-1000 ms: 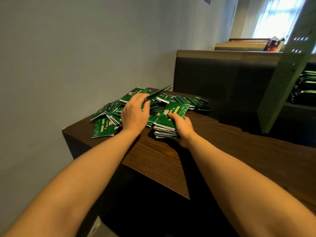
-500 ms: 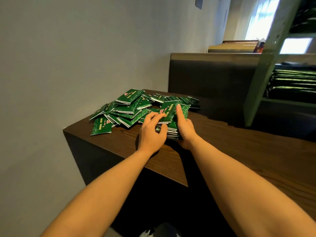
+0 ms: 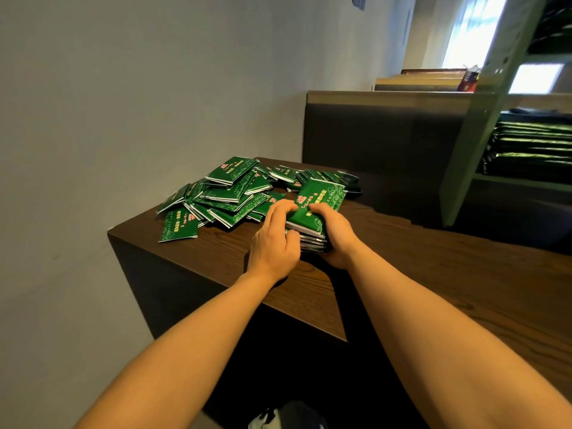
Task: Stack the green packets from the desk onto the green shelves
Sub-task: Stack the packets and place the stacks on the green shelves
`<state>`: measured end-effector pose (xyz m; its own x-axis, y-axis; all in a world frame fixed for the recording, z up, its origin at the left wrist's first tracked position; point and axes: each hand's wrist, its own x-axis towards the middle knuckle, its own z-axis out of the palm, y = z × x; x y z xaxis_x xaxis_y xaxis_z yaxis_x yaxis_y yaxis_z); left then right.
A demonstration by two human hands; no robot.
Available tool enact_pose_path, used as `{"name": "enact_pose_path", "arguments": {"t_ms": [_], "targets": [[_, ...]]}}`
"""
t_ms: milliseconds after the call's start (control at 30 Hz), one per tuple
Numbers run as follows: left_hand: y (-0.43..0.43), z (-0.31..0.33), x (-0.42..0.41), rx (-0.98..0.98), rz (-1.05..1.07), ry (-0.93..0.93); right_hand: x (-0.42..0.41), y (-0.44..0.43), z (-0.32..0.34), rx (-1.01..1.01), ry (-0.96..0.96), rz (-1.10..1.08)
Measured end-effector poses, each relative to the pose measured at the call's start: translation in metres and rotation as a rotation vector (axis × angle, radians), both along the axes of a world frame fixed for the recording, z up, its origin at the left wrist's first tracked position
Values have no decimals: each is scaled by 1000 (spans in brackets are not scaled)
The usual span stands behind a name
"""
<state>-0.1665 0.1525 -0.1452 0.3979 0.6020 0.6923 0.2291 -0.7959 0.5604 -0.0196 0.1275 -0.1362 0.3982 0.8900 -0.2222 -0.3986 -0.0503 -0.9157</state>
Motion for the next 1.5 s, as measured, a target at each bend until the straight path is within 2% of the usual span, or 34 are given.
{"name": "enact_pose_path", "arguments": {"t_ms": [100, 167, 433, 633, 767, 900, 1000, 1167, 1367, 1500], "targets": [[3, 3, -1, -127, 76, -116, -4, 0, 2, -46, -40, -36], [12, 5, -5, -188, 190, -100, -3, 1, 1, -58, -42, -57], [69, 5, -59, -144, 683, 524, -3, 7, 0, -79, -148, -59], [78, 2, -57, -122, 728, 572, 2, 12, -3, -101, -135, -41], [79, -4, -59, 45, 656, 492, 2, 14, -6, -115, -157, -60], [78, -8, -57, 204, 401, 413, 1, 13, -6, -96, -140, -90], [76, -4, -57, 129, 203, 408, 0, 11, -7, -77, -138, -111], [76, -3, -58, 25, 91, 378, -2, 4, -2, -57, -92, -140], [69, 3, -38, -387, 177, 30, 3, 3, -1, -73, 15, -131], [63, 0, -31, -432, 188, -26, 4, 2, -1, -21, 93, -131]]}}
